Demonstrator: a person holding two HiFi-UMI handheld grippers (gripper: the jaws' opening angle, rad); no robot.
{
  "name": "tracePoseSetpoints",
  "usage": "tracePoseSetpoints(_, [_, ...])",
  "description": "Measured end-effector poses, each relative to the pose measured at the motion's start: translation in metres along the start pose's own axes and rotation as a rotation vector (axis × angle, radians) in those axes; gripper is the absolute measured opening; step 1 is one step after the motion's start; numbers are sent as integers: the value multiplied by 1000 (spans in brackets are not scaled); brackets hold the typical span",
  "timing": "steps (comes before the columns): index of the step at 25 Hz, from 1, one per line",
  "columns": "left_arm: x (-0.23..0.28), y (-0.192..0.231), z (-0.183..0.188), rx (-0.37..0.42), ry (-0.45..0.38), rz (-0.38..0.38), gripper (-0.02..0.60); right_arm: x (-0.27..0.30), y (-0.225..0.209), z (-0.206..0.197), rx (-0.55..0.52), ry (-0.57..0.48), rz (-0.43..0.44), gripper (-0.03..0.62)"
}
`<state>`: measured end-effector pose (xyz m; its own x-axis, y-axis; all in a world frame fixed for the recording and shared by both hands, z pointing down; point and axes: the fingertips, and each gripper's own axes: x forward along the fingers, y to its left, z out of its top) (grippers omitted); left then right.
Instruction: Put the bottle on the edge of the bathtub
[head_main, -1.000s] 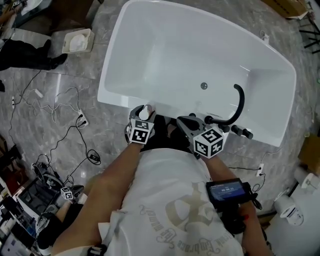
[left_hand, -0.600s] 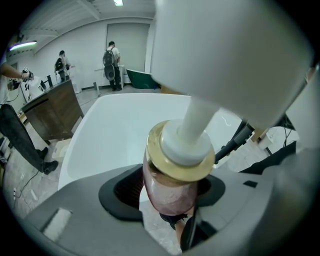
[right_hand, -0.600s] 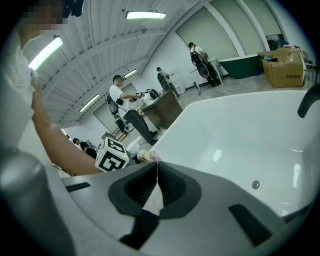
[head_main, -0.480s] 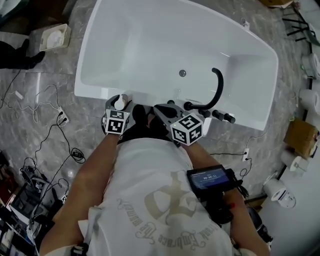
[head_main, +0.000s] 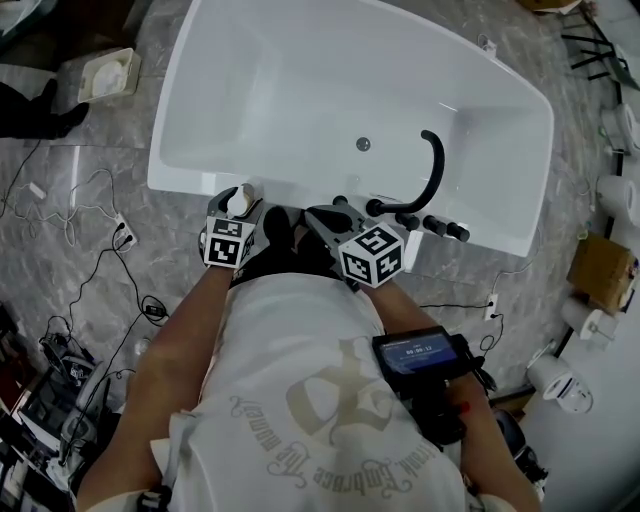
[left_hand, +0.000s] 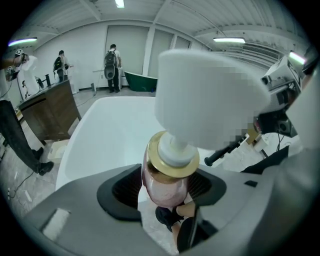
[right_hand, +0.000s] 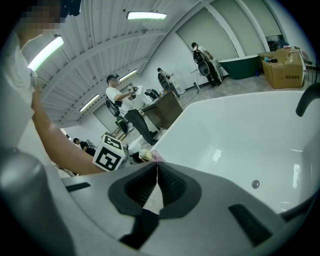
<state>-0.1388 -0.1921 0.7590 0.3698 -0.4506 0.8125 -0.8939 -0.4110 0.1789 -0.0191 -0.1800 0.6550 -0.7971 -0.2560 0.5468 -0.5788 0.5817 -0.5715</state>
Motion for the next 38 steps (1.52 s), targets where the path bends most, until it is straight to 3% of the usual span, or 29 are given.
tracePoseSetpoints(6, [-3, -8, -3, 57, 2, -21, 280, -5, 2, -3, -3, 1, 8, 6])
tracePoseSetpoints(12, [-13, -7, -6, 45, -17, -30, 317, -3, 10, -9, -15, 0, 13, 6])
tracePoseSetpoints(18, [-23, 3, -13, -56, -31, -44, 348, 2, 18, -12, -27, -2, 13, 6])
tracePoseSetpoints(28, [-68, 6, -18, -113, -133, -66, 346, 5, 37, -8, -50, -32, 13, 6])
tracePoseSetpoints(32, [-88, 10, -18, -125, -193, -63, 277, 13, 45, -7, -62, -42, 15, 6])
tracePoseSetpoints(35, [-103, 10, -19, -176, -227, -86, 177, 15, 52, -7, -72, -54, 16, 6])
tracePoseSetpoints(38, [-116, 11, -17, -230, -268, -101, 124, 16, 56, -6, -88, -62, 19, 6])
